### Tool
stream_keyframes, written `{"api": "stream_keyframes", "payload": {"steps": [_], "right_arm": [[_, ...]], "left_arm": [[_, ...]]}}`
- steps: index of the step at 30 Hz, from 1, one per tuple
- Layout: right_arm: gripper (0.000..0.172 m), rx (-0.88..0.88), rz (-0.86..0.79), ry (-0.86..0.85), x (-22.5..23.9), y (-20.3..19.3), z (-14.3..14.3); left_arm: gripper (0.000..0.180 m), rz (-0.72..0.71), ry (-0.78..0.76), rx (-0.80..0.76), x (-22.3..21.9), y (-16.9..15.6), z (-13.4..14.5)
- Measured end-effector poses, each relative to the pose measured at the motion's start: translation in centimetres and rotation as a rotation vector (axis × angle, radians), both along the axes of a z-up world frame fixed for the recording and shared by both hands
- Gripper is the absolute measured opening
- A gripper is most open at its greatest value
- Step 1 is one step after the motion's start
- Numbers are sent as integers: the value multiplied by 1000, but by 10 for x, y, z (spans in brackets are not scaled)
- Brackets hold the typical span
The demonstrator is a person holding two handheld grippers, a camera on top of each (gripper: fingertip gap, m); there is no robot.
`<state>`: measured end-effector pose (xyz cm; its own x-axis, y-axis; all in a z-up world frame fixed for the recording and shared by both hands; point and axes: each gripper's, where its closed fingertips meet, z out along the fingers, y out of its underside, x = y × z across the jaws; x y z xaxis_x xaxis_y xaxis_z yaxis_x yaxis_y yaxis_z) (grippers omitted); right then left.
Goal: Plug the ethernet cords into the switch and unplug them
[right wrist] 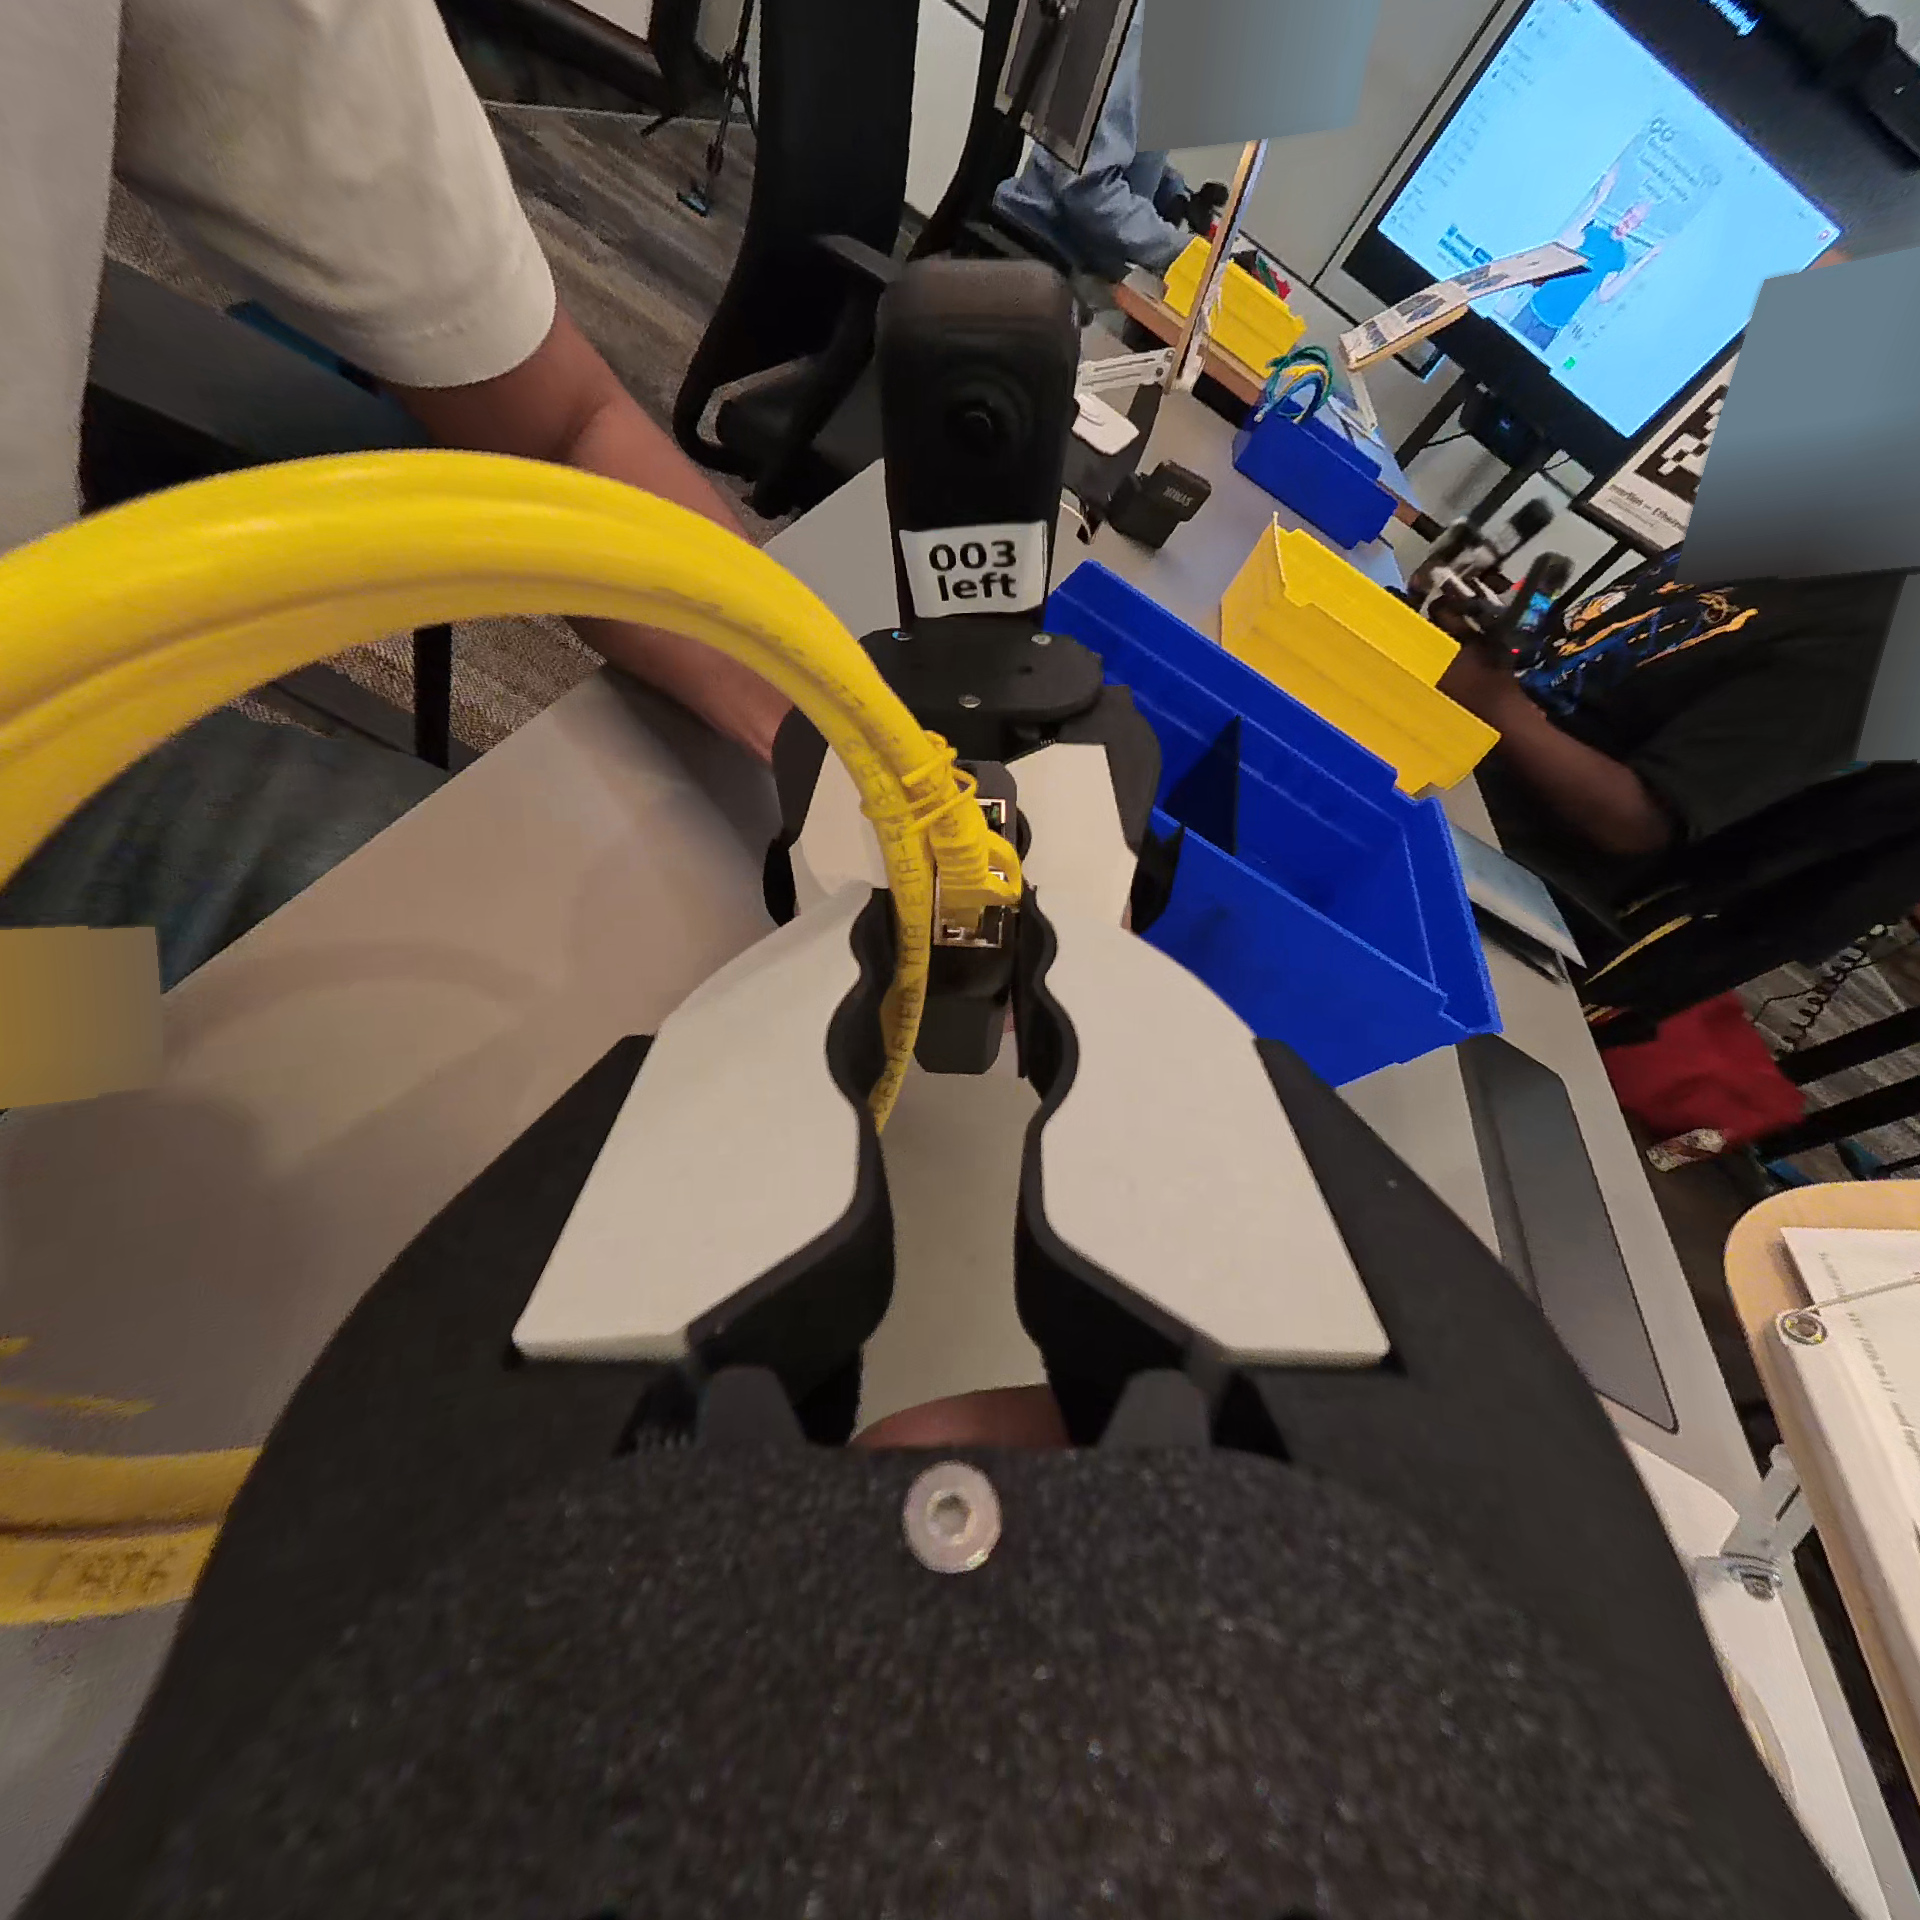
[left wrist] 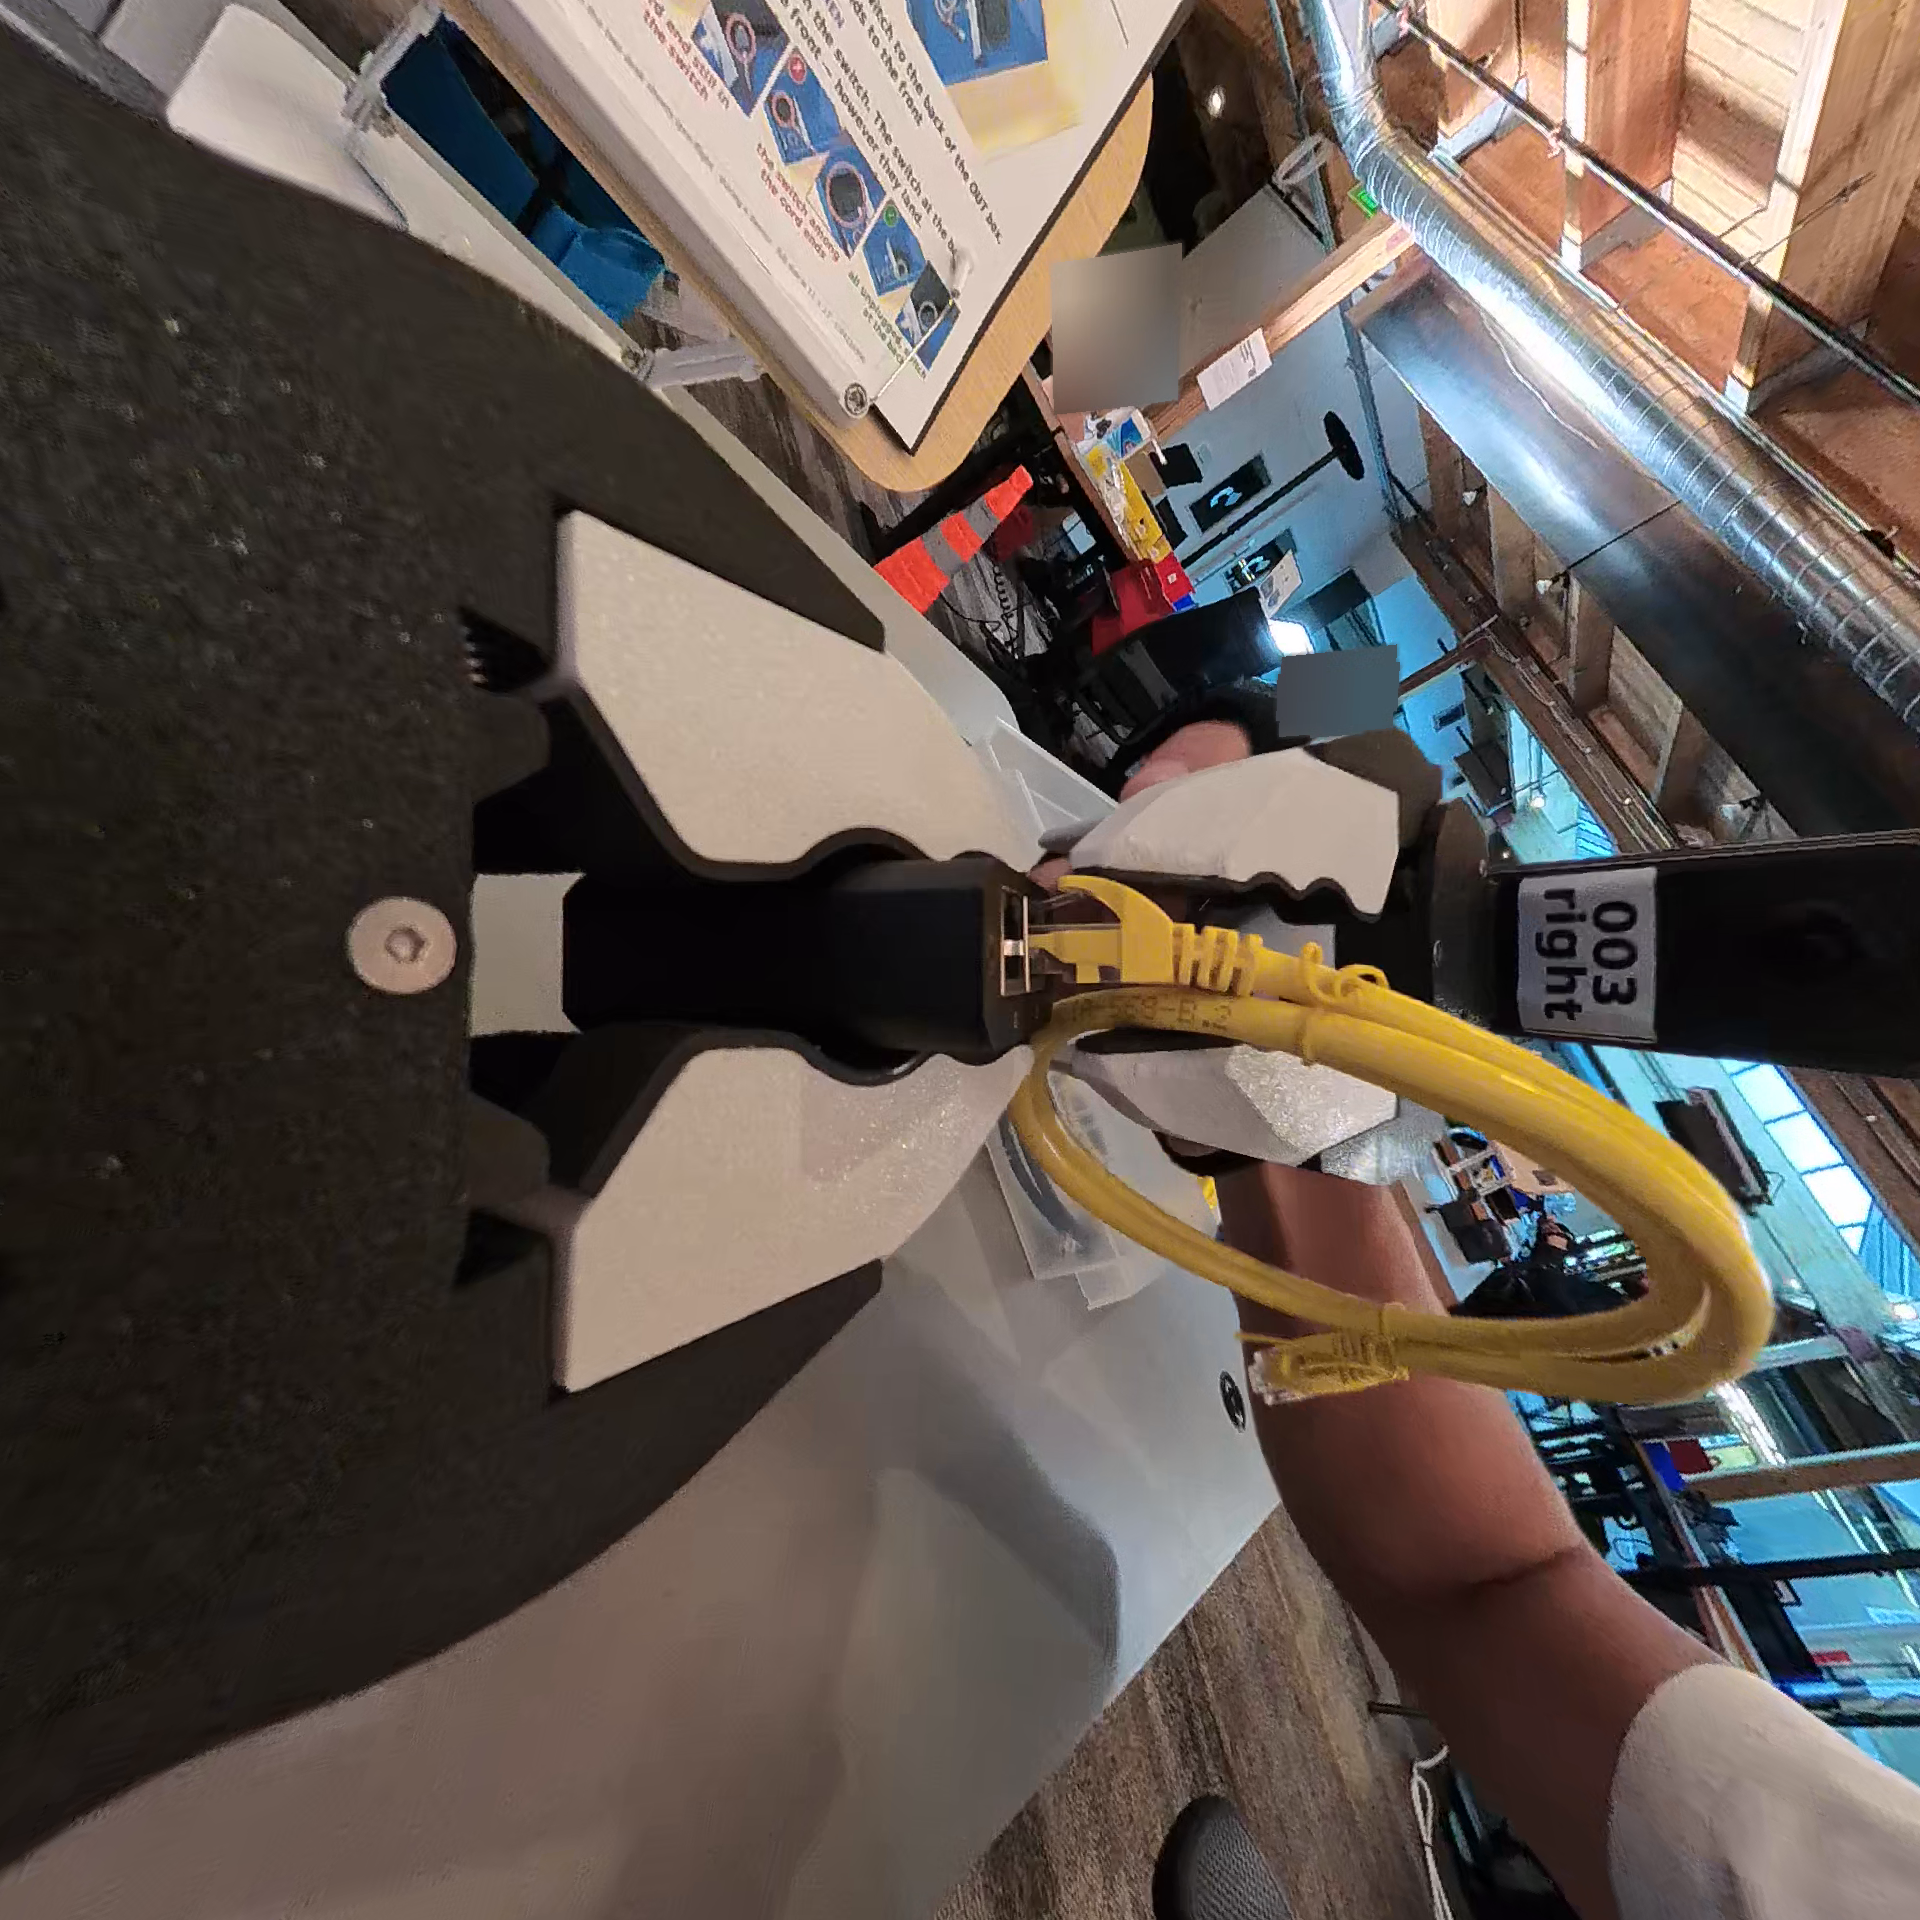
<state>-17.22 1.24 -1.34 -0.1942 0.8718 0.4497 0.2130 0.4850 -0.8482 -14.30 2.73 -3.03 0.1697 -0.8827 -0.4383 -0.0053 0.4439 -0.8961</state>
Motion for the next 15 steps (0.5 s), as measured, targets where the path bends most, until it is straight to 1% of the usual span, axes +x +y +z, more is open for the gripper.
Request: {"api": "stream_keyframes", "payload": {"steps": [4, 6, 9, 10, 12, 15], "right_arm": [[21, -11, -20, 4, 1, 1, -3], [21, -7, -25, -6, 1, 1, -7], [22, -3, -17, -83, -2, -1, -22], [21, 10, -20, -78, -3, -1, -22], [20, -38, -27, -51, -5, 1, -17], [21, -6, -28, -52, -4, 3, -19]], "left_arm": [[26, 14, 7, -1, 2, 1, -3], [26, 17, 38, -10, 4, 1, -7], [25, 49, 107, 42, 9, 1, -18], [25, 56, 87, 48, 8, 2, -16], [25, 46, 76, 18, 7, 3, -13], [25, 65, 71, 37, 7, 6, -15]]}}
